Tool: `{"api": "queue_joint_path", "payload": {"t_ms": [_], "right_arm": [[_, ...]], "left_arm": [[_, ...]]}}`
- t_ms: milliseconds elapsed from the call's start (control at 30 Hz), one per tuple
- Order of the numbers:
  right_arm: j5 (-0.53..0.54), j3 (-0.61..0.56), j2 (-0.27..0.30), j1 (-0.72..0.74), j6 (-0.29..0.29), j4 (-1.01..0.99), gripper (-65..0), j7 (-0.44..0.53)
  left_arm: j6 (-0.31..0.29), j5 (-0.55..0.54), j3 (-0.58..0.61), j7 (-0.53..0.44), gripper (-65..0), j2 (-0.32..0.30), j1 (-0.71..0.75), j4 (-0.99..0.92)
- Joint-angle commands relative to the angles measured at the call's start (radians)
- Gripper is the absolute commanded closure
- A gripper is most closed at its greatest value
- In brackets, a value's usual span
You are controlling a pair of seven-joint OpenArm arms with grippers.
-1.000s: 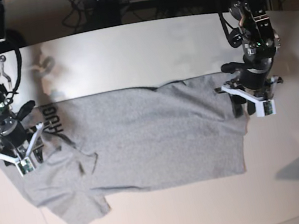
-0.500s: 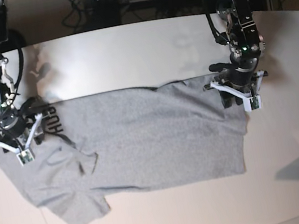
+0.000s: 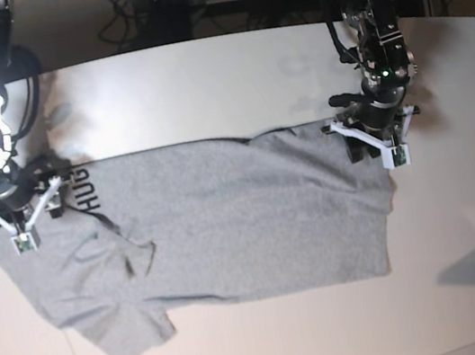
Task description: Fold the T-shirt properly
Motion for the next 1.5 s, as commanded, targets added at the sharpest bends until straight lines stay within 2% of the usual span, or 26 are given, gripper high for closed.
{"api": "queue_joint_path", "payload": {"t_ms": [0,167,333,733,1267,1400,1467], "right_arm": [[0.002,0.004,0.016,0.015,-0.003,0.014,-32.6,0.009],[0.002,0.004,0.015,-0.009,-0.004,0.025,-32.6,-0.020],[0.001,0.005,0.015,-0.052,-0.007,0.053,-32.6,-0.021],[0.001,0.005,0.013,-0.146,-0.009,0.122,-32.6,-0.023],[-0.001,0.005,0.015,-0.245,-0.009,0.174,-32.6,-0.017],[-0.001,0.011,0.016,-0.256,-0.009,0.174,-32.6,-0.015],[-0.001,0.051,0.013,-0.264,-0.009,0.189,-32.6,-0.015]], "left_arm": [[-0.001,-0.001,0.001,0.014,-22.5,-0.007,-0.010,0.000],[-0.001,-0.001,0.000,0.017,-22.5,-0.013,0.021,-0.008],[-0.001,-0.005,0.046,0.017,-22.5,-0.059,0.076,-0.002],[-0.001,-0.007,0.038,0.019,-22.3,-0.062,0.199,0.076],[-0.001,-0.007,0.037,0.019,-22.3,-0.176,0.288,0.099],[-0.001,-0.007,0.037,0.019,-22.3,-0.179,0.302,0.099],[-0.001,-0.007,0.037,0.019,-22.3,-0.179,0.309,0.099]]}}
